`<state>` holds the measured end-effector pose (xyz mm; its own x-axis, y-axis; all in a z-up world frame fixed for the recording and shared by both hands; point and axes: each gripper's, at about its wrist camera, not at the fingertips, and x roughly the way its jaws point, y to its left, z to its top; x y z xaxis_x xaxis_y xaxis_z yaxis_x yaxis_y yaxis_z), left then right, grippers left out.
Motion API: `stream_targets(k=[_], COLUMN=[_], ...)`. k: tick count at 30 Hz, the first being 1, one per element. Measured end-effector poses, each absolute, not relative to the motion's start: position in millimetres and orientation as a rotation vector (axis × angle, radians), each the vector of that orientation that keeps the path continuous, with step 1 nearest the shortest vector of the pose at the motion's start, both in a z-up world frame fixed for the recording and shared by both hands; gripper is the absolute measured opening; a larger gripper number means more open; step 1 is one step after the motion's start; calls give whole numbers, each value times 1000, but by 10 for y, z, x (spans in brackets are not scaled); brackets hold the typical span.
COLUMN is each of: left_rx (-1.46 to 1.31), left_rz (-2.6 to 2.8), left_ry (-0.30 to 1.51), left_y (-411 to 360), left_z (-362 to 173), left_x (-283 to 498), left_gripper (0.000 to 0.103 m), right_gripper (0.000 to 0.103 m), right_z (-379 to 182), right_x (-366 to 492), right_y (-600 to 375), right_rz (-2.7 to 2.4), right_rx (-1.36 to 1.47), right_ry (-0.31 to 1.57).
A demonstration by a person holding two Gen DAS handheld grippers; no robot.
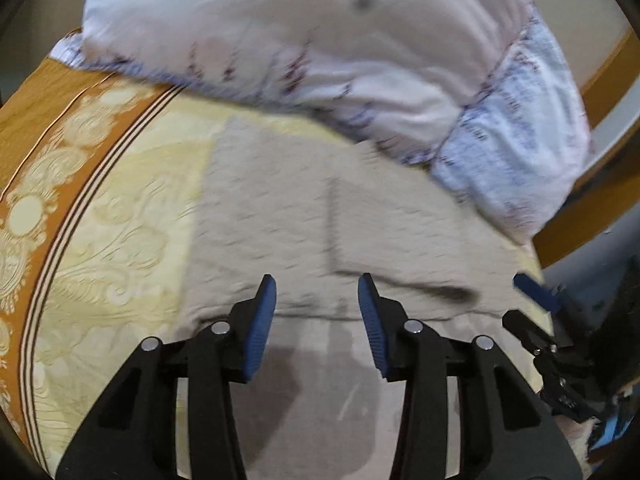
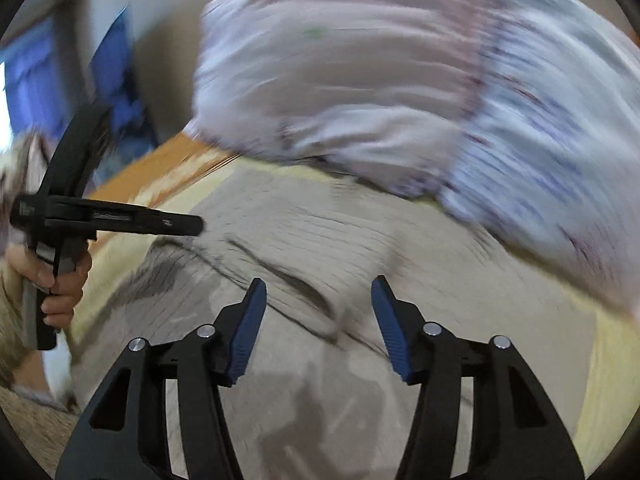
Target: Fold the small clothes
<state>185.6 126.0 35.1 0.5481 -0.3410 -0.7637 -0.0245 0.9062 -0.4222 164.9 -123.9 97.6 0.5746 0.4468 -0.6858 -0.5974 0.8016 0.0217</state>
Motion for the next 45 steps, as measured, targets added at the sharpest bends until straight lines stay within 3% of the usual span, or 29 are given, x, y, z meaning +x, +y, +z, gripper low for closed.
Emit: stream_targets(k=[6, 13, 15, 16, 20, 25, 29, 36, 37, 39, 40, 45], left_rx=[-375, -394, -397, -399, -398, -395, -377, -321, -324, -334, -337, -351], left_rz=[-171, -189, -193, -194, -195, -192, -194, -196, -197, -200, -202, -205], left_ry=[1002, 994, 994, 995, 994, 991, 988, 986, 986, 989, 991, 1006], left_y=[1349, 1396, 1399, 1397, 1397, 1381, 1333, 1206, 1202, 1201, 1199, 1197], left_z=[209, 176, 179, 178, 175, 172, 175, 181, 181, 181, 180, 165], left_x=[1809, 1808, 1805, 1808, 1801, 1798, 1787, 1769, 1772, 1772, 1771, 1759], left_gripper=[38, 38, 38, 38, 38, 39, 46, 60, 60, 63, 64, 66], right_gripper=[41, 40, 16, 10, 8, 8, 8, 10, 14, 49, 53, 52], right_z=[785, 459, 458, 472, 604, 850, 851, 199, 166, 123, 116, 120], right_x=[1770, 1997, 2046, 2063, 2157, 2145, 2025, 1925, 1919, 1936, 1933, 2019], right_y=[-588, -262, -292, -327, -630, -1346, -2376, -3356, -3399, -3483, -3511, -3550], right_rz=[730, 717, 702, 699, 676, 564, 416, 298, 308, 340, 354, 347], right_rx=[-399, -455, -408, -383, -209, 55, 399, 770, 802, 867, 894, 927], right_ry=[730, 813, 812, 815, 797, 717, 672, 906, 919, 936, 930, 933])
